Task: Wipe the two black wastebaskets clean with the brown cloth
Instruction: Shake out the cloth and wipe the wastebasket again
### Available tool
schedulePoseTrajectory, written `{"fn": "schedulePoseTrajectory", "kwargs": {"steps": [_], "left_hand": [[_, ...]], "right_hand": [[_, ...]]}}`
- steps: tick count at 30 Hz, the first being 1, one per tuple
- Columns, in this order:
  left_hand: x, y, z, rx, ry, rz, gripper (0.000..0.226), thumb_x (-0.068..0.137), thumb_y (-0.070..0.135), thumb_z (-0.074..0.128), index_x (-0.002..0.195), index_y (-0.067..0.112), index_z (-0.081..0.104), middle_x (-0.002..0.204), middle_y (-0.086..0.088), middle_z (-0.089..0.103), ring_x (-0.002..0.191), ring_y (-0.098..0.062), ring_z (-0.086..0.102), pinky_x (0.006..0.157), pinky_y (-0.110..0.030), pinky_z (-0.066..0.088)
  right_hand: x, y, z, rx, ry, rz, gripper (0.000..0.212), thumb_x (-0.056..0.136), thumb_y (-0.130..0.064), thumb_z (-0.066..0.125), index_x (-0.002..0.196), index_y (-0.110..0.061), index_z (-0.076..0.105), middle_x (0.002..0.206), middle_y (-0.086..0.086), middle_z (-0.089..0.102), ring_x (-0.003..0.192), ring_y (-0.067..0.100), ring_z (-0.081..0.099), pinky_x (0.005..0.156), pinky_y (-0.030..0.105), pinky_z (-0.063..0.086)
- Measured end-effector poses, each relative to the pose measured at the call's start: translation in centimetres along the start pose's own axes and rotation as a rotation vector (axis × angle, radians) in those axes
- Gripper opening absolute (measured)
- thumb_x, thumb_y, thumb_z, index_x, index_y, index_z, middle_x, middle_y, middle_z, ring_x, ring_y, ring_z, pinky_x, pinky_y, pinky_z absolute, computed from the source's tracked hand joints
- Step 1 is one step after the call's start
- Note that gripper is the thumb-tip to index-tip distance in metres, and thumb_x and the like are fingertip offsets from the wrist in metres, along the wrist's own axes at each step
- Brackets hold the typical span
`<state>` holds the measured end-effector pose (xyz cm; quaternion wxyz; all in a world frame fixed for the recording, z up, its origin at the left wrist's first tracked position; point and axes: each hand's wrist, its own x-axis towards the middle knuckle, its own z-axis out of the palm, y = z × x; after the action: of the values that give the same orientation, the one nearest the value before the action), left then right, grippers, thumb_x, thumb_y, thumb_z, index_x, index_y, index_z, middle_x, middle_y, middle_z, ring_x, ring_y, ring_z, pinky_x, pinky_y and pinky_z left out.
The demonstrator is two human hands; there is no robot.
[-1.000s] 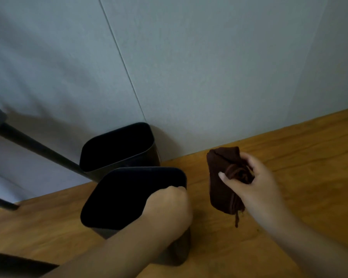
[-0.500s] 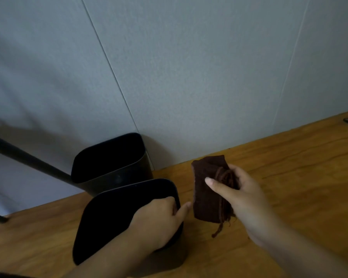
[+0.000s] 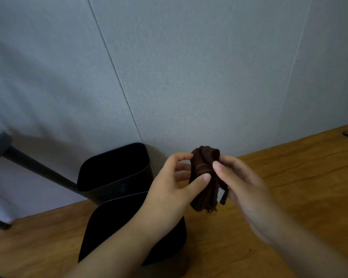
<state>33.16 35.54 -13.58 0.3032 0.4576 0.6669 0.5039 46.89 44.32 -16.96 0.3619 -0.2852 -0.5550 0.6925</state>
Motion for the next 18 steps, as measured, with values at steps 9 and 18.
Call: {"fn": "schedulePoseTrajectory", "kwargs": {"steps": [9, 18], "left_hand": [[-0.8, 0.3, -0.4, -0.165, 0.09, -0.027, 0.027, 0.092, 0.014, 0.058, 0.118, 0.021, 0.06, 0.109, 0.006, 0.069, 0.1, -0.002, 0.065, 0.077, -0.011, 0.051], [0.1, 3.3, -4.4, -0.7, 0.12, -0.348, 0.04, 0.099, 0.034, 0.04, 0.116, 0.013, 0.069, 0.111, -0.01, 0.072, 0.102, -0.024, 0.069, 0.084, -0.039, 0.053]], "right_hand": [[0.1, -1.4, 1.6, -0.078, 0.083, -0.005, 0.017, 0.091, -0.025, 0.062, 0.107, -0.024, 0.068, 0.09, -0.002, 0.076, 0.088, 0.013, 0.072, 0.077, 0.032, 0.058], [1.2, -5.0, 3.5, 0.036, 0.192, -0.009, 0.013, 0.097, -0.025, 0.054, 0.1, -0.024, 0.066, 0.087, -0.011, 0.074, 0.084, 0.005, 0.071, 0.085, 0.044, 0.057]]}}
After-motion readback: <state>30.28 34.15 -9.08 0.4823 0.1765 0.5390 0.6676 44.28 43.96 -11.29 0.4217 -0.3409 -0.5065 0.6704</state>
